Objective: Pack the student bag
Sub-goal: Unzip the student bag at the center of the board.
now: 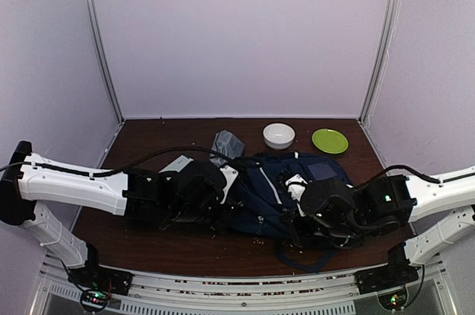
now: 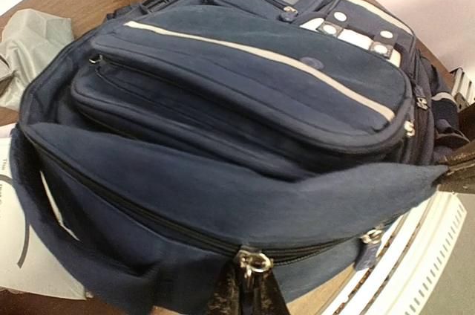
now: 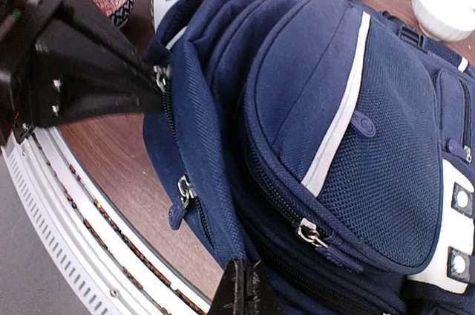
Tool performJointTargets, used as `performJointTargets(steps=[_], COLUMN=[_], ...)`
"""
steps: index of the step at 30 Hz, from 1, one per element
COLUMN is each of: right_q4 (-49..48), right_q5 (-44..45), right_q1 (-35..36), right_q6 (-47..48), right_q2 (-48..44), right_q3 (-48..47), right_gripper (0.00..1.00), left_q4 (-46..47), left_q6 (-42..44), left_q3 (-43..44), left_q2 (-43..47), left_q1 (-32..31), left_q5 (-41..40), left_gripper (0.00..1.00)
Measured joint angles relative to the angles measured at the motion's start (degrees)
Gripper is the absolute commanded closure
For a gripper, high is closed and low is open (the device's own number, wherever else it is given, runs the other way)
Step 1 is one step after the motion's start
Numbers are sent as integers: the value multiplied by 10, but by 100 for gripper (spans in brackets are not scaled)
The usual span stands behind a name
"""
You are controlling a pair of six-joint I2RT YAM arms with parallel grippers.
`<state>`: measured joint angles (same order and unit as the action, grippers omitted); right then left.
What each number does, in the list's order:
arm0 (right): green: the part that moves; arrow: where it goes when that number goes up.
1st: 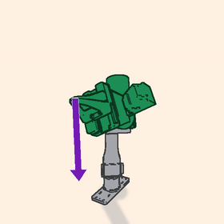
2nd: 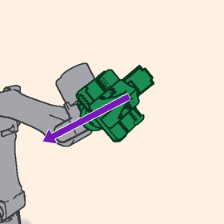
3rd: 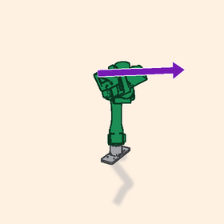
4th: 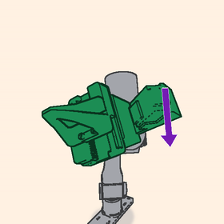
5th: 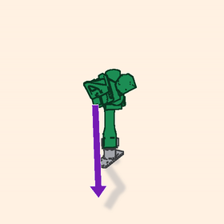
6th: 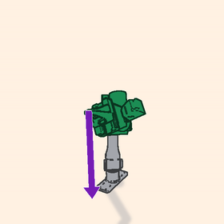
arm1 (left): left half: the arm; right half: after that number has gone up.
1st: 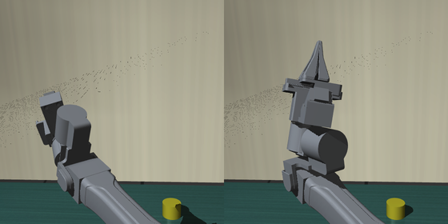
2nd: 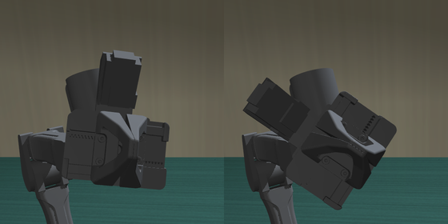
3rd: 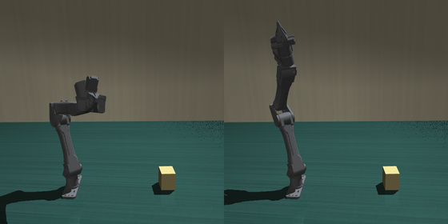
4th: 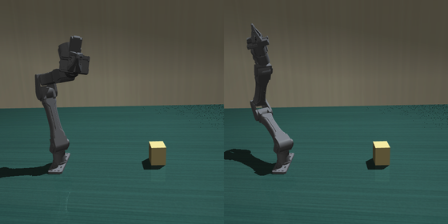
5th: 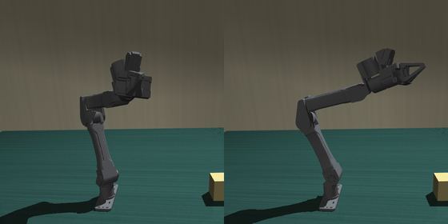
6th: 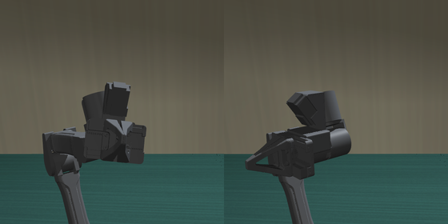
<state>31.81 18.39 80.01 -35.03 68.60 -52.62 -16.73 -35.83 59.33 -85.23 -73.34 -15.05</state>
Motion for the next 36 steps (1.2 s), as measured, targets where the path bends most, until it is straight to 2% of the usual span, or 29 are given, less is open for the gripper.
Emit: performJointTargets(steps=[14,15,16,20,21,23,29,32,36], right_q4=[25,26,27,42,48,53,9,-27,-65], right_q5=[-30,-31,-32,-31,-30,-25,-14,-14,-23], right_q1=[21,23,24,26,26,26,19,12,-4], right_q6=[-94,-99,-103,-102,-95,-83,-32,-19,-17], right_q2=[-55,-59,-62,-67,-67,-64,13,63,108], right_q3=[89,94,97,85,71,36,-105,-125,-99], right_gripper=[100,97,90,53,47,42,42,44,47], left_q4=[10,14,22,36,36,39,53,58,67], left_q6=[-2,0,1,7,9,12,14,14,14], left_q3=[-48,-53,-59,-76,-77,-80,-83,-85,-97], left_q2=[13,15,17,22,22,22,24,25,40], left_q1=[14,15,15,20,21,22,21,21,21], left_q5=[-5,-1,3,16,19,24,30,31,33], left_gripper=[100,100,100,100,100,100,100,100,100])
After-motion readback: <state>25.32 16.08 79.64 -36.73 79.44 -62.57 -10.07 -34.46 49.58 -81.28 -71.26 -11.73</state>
